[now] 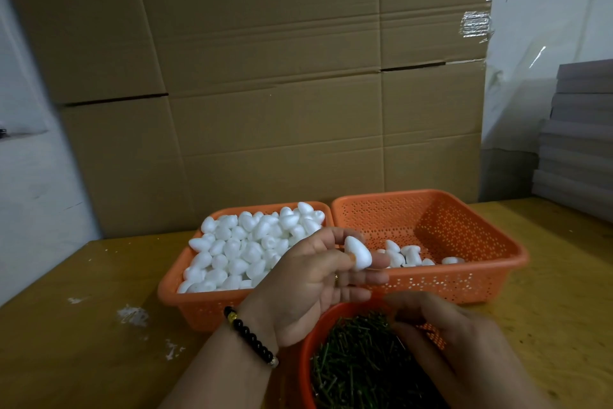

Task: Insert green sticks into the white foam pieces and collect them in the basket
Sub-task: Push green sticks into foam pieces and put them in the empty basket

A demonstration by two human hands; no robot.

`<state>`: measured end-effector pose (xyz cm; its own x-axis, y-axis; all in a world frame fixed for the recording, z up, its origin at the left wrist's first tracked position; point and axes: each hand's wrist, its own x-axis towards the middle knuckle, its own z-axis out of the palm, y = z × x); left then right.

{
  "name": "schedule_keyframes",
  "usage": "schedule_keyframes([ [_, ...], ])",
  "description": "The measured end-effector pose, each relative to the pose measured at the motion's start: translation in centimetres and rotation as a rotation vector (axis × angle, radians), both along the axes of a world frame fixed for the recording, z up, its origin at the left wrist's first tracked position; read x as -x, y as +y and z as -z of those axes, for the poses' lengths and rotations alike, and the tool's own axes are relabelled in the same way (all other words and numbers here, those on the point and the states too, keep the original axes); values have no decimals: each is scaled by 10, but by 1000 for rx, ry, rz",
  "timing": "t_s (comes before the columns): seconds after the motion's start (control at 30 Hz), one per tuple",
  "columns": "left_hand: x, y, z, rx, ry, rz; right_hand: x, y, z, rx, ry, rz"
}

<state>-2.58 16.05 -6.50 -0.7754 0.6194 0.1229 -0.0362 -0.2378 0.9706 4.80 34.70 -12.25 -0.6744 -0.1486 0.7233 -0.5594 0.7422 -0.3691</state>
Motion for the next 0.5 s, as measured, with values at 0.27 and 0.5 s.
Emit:
schedule_keyframes([
  [0.27, 0, 3, 2, -124, -213, 144, 3, -3, 4, 84, 156, -1],
  [0.5, 0, 7, 6, -181, -346, 196, 5, -4, 2, 128, 205, -2],
])
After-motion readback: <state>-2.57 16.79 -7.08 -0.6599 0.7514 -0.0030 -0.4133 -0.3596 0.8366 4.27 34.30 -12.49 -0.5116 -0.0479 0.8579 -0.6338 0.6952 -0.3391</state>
